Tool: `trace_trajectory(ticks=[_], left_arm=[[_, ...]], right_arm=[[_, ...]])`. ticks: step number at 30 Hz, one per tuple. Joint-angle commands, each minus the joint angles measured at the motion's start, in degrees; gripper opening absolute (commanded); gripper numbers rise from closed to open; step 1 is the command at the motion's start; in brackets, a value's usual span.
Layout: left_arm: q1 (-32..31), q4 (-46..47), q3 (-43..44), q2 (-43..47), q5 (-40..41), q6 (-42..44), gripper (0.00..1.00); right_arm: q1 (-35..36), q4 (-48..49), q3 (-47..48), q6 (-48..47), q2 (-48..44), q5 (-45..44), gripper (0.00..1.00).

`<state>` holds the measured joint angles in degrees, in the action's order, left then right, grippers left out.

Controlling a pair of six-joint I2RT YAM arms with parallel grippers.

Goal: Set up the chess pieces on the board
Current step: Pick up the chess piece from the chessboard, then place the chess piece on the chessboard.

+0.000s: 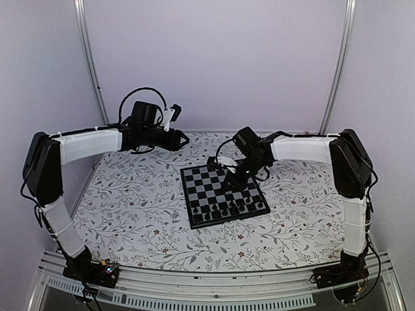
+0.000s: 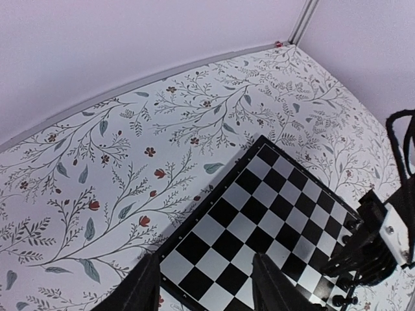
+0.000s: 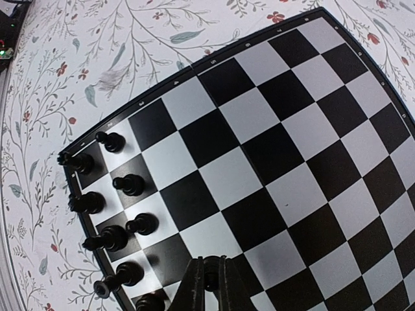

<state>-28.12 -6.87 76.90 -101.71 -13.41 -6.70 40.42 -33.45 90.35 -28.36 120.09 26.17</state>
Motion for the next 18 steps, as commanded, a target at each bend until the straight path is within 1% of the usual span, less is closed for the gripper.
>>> trace_trajectory(ticks=[1, 5, 11, 18], left_arm=[[0.8, -0.8, 1.5, -1.2, -1.1, -0.5, 0.5], [0.8, -0.9, 1.6, -1.3, -1.4, -0.7, 0.5], [0.8, -1.3, 1.6, -1.3, -1.8, -0.9, 0.5], [0.8, -1.9, 2.1, -1.5, -2.0, -0.9, 0.5]], right_arm=[[0.1, -1.2, -3.2, -2.5, -4.6, 2.6, 0.07], [0.1, -2.5, -3.6, -3.9, -4.8, 5.5, 0.07], [0.7, -5.1, -1.7, -5.0, -2.3, 8.0, 0.08], [2.5, -6.3, -1.0, -5.6, 0.4, 7.2, 0.08]])
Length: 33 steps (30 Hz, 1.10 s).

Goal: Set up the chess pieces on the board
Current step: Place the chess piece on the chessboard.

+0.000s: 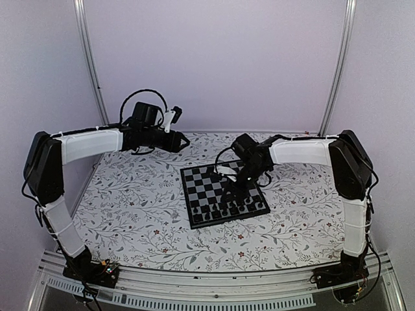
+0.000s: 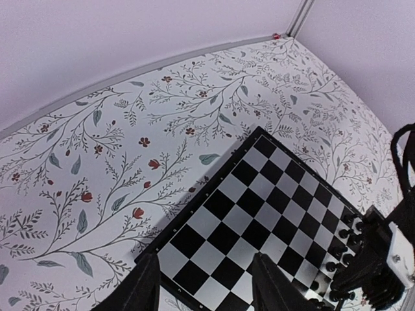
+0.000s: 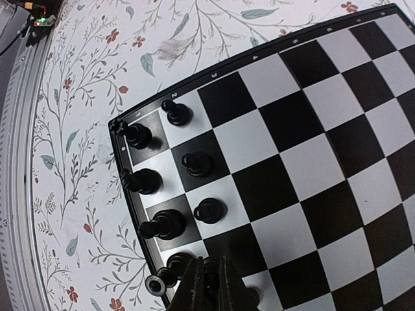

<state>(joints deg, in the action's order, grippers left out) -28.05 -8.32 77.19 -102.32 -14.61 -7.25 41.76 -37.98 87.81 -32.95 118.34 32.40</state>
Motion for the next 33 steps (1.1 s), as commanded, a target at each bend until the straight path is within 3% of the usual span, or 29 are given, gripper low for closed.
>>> trace_trajectory(ticks=[1, 20, 33], left_arm=[[0.7, -0.5, 1.8, -0.9, -0.9, -0.3, 0.5], [0.7, -0.8, 2.1, -1.5, -1.9, -0.7, 0.5], [0.7, -1.0, 2.2, -1.8, -2.3, -0.7, 0.51]], right_arm=[[1.1, -1.7, 1.6, -0.9, 2.4, 0.8, 0.08], [1.3, -0.4, 2.8, 0.8, 4.2, -3.3, 0.11], [1.3, -0.4, 3.5, 1.3, 4.7, -2.8, 0.22]])
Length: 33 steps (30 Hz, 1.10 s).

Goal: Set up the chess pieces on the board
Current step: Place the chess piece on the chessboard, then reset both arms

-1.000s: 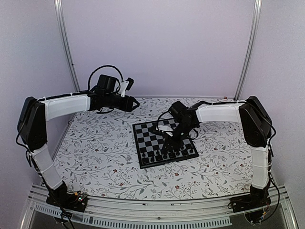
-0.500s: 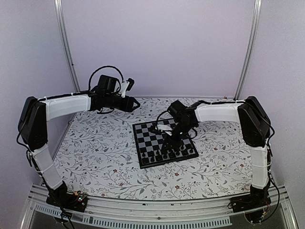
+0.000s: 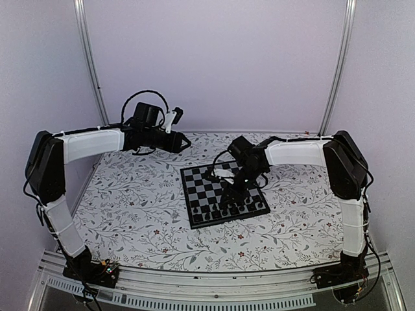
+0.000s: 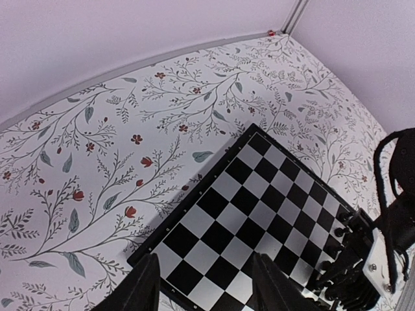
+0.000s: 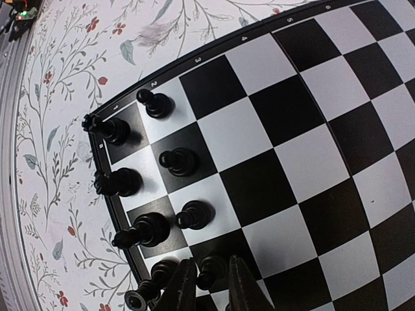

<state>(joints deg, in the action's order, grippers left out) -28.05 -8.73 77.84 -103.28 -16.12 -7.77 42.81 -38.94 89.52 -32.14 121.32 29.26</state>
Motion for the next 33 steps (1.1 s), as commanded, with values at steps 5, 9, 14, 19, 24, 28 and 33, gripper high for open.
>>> trace_trajectory(ticks=[5, 9, 14, 19, 24, 28, 33], left_arm=[[0.7, -0.7, 1.7, -0.8, -0.5, 0.3, 0.51], [0.7, -1.0, 1.8, -0.1, 0.7, 1.4, 0.51], [0.8, -3.9, 3.6, 2.1, 3.6, 3.1, 0.55], [0.6, -10.5, 8.1, 5.4, 11.2, 7.2, 0.99], [0.7, -16.4, 9.7, 9.2, 21.2, 9.6, 0.99], [0.7, -17.3, 7.9, 13.3, 29.4, 8.7, 0.99], [1.1, -9.2, -2.4, 22.0, 41.7, 1.4, 0.99]], right_arm=[[-0.4, -0.7, 3.6, 0.7, -0.5, -0.2, 0.3], [-3.5, -2.4, 6.6, 1.3, -3.7, 0.6, 0.37], [-9.8, -4.5, 8.2, 1.3, -8.7, 3.2, 0.42], [-18.5, -0.8, 3.5, 2.4, -17.7, 1.8, 0.48], [-32.5, 12.9, -6.2, 8.9, -28.1, 2.0, 0.55], [-43.9, 29.4, -18.8, 18.2, -37.7, 0.3, 0.91], [-45.2, 31.4, -21.7, 23.4, -40.9, -13.5, 0.99]])
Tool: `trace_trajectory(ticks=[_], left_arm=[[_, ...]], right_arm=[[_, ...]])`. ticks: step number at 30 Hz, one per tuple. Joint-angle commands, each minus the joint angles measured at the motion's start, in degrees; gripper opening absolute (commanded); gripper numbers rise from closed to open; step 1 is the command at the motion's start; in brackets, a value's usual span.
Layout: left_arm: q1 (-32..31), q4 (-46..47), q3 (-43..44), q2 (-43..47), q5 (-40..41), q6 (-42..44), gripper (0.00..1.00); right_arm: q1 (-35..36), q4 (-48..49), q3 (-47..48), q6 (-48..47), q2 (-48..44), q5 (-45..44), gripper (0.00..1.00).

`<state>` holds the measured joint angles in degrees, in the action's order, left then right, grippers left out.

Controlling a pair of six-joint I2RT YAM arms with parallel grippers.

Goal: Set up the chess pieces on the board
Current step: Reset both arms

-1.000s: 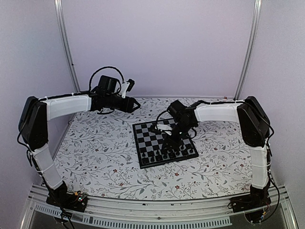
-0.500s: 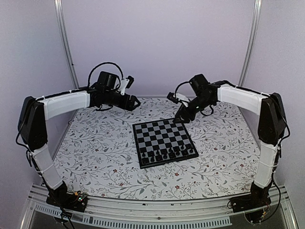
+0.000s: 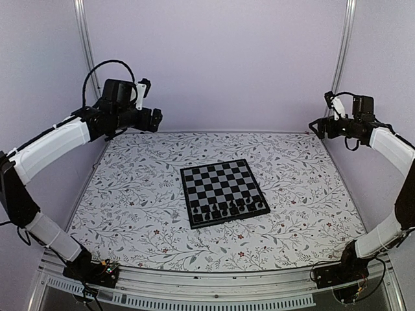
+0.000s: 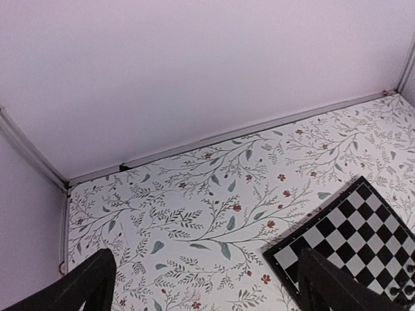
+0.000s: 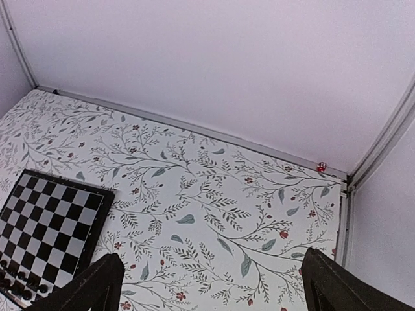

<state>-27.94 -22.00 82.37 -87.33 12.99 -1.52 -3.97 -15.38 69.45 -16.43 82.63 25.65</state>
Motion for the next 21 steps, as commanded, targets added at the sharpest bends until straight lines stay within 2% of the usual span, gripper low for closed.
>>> trace_trajectory(ticks=[1, 4, 9, 17, 21], left_arm=[[1.3, 5.7, -9.1, 7.4, 13.5, -5.1, 0.99], [1.5, 8.0, -13.0, 10.6, 14.3, -5.0, 0.99], [1.5, 13.6, -18.3, 14.9, 17.5, -3.6, 0.99], [1.5, 12.3, -18.3, 17.5, 11.5, -3.7, 0.99], [1.4, 11.1, -18.7, 16.9, 9.0, -3.1, 0.99]], right_arm=[[1.6, 7.5, -1.9, 9.3, -2.3, -12.5, 0.99], [1.6, 6.5, -3.7, 11.5, -4.0, -14.9, 0.99], [1.6, 7.6, -7.7, 11.2, -11.0, -11.1, 0.99], [1.6, 6.7, -9.3, 11.7, -22.9, -6.7, 0.99], [1.6, 7.4, -11.7, 11.3, -25.8, -6.0, 0.99]])
